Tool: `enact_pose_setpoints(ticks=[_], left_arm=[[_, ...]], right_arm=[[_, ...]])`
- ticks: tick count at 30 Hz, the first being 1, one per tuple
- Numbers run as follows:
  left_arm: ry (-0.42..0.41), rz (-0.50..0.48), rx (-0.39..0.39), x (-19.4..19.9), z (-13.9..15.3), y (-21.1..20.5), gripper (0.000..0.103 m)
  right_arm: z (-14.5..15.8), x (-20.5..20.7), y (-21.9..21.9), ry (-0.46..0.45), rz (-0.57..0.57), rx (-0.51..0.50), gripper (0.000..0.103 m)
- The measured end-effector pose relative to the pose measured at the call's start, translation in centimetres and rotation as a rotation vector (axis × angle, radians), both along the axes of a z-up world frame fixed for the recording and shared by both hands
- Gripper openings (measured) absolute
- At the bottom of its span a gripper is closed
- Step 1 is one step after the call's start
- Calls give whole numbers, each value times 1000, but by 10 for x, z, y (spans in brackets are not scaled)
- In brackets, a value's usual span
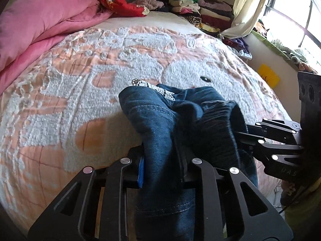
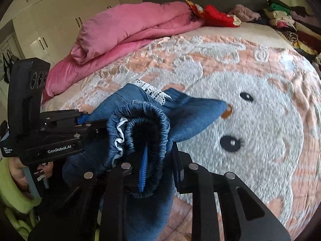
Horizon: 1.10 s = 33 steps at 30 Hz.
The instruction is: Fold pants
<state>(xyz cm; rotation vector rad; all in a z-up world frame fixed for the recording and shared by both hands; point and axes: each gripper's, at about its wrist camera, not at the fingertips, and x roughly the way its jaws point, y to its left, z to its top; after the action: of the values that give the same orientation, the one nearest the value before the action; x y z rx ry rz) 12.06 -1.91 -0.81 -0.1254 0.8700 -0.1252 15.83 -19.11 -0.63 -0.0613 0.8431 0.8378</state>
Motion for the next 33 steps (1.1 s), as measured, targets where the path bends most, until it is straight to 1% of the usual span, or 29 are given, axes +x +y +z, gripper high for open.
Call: enact_pose_setpoints(ticks=[2, 7, 15, 22, 25, 30, 33], left_arm=[[-8, 3, 2, 4, 4, 1, 16], [-23, 17, 0, 15, 11, 6, 16], [-35, 38, -5, 30, 15, 10, 16], [-27, 53, 0, 34, 8, 14, 16], [-20, 59, 14, 36, 5, 15, 16], [25, 93, 28, 40, -8, 23, 17], [47, 108, 27, 41, -16, 27, 23]], right_arm=[[3, 4, 3, -14, 0, 1, 18], [11, 18, 8, -40, -1, 9, 18], [13, 38, 17, -51, -2, 10, 18], [5, 44, 14, -25, -30, 13, 18], [1, 46, 11, -12, -44, 11, 18], [-11, 52, 2, 25, -86, 0, 18], [-19, 54, -2, 47, -104, -15, 21]])
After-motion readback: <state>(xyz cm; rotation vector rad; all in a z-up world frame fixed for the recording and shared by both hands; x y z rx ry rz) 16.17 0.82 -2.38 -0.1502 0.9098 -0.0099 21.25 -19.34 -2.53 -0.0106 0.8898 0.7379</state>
